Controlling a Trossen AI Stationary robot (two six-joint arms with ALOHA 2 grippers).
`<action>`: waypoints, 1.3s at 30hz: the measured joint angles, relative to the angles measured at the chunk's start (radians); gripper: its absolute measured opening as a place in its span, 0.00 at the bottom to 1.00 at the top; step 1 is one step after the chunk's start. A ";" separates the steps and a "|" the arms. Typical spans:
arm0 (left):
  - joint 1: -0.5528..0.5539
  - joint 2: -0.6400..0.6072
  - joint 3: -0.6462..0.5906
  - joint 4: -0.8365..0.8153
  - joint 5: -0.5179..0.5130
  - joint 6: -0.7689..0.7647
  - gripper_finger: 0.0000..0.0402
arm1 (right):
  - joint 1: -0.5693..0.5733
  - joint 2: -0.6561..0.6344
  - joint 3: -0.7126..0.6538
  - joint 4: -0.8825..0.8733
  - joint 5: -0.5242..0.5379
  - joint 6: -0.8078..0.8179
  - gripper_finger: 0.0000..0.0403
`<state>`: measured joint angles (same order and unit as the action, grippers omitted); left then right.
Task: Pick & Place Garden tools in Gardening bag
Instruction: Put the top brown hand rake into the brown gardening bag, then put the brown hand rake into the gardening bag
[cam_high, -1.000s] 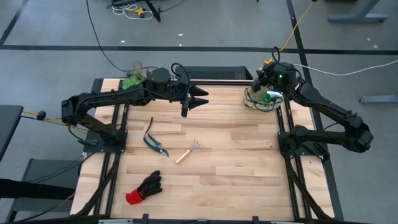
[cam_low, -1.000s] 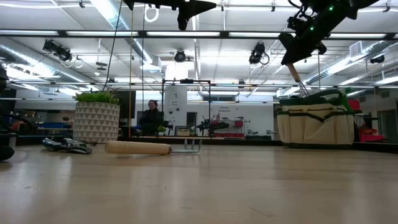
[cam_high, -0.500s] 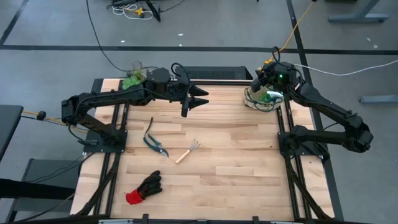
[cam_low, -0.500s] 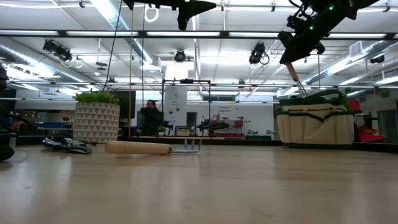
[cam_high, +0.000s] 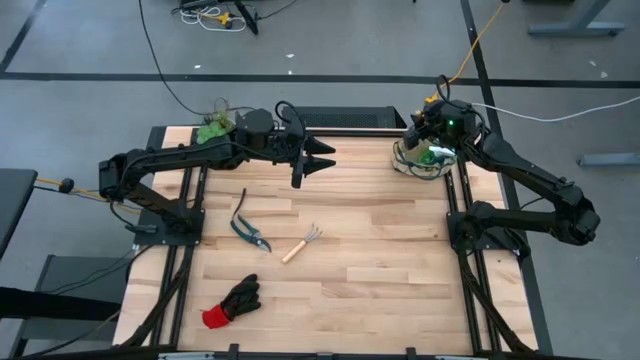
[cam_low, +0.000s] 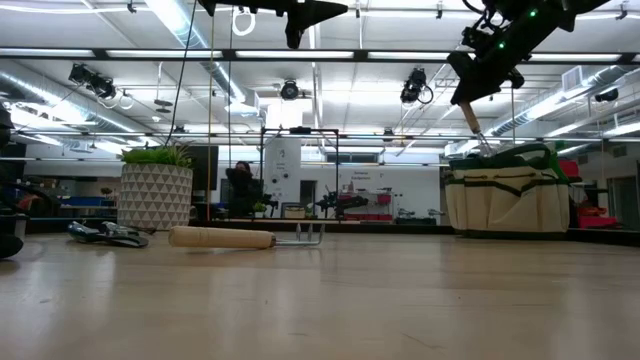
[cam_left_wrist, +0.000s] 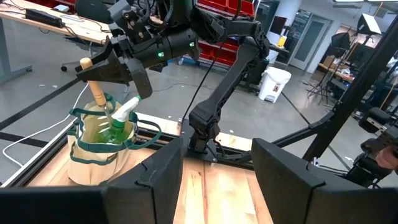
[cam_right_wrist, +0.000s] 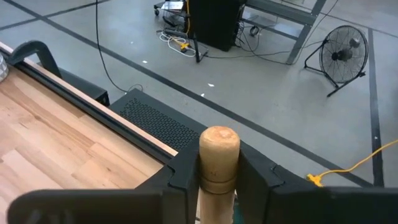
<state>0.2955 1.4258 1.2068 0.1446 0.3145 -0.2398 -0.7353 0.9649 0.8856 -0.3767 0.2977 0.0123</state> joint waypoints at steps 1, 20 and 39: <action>0.000 0.000 0.000 0.000 0.000 0.000 0.49 | 0.000 0.000 0.000 0.000 0.000 0.010 0.23; 0.000 0.000 0.000 0.000 0.000 0.000 0.49 | 0.000 0.000 0.000 -0.030 -0.002 0.032 0.33; -0.023 -0.001 0.000 -0.048 -0.018 0.041 0.49 | 0.081 -0.026 0.000 0.113 -0.290 0.006 0.35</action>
<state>0.2720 1.4250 1.2068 0.0963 0.2960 -0.1989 -0.6539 0.9386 0.8856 -0.2642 0.0081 0.0184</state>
